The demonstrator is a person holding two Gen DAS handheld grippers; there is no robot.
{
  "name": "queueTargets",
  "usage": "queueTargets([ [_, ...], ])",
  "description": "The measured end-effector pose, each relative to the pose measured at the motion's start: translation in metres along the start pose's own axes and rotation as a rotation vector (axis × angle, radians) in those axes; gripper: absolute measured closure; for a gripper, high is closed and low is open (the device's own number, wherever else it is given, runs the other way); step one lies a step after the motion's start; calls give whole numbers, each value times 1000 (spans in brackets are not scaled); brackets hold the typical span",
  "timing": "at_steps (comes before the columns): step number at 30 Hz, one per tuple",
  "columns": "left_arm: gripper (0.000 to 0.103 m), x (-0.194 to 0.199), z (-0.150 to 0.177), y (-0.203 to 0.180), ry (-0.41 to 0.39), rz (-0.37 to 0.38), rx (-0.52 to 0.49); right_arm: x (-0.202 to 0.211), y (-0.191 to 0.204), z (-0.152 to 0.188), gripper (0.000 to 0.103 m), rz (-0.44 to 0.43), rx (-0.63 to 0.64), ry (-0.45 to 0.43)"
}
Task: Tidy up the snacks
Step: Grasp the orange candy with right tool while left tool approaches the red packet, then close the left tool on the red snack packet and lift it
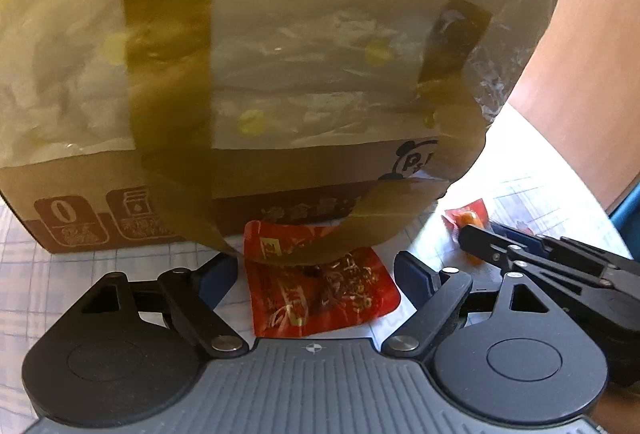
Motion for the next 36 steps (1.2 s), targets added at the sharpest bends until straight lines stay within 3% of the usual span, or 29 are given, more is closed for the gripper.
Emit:
queueTargets([
  [7,21,-9,0,-16,-20,-73,-51,-1,0,0,80,-5,0,-1],
  [12,28,-2,5,-13,-38,-37,-57,-1,-1,0,80,-11,-8,-4],
  [14,45,6,8,-12,-44,-13,-79,-1,-1,0,80,-13,-11,-3],
  [18,57,20,17,-17,-47,-15,-151,-1,-1,0,80,-15,-12,-3],
  [28,57,39,42,6,-7,28,-141,-2,-1,0,80,-21,-16,-4],
  [36,48,57,56,46,3,27,-30,-3,-1,0,80,-22,-16,-3],
])
Point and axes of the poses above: each gripper's, at about its wrist camera, not at the fingertips, and x roughly against the way its jaws point, y to its left, z to its underside, the point moved 6 cm from there along -x, roughly the way its jaws point, and after that the axes turned 10 degrees about y, right-handed, at the moved point
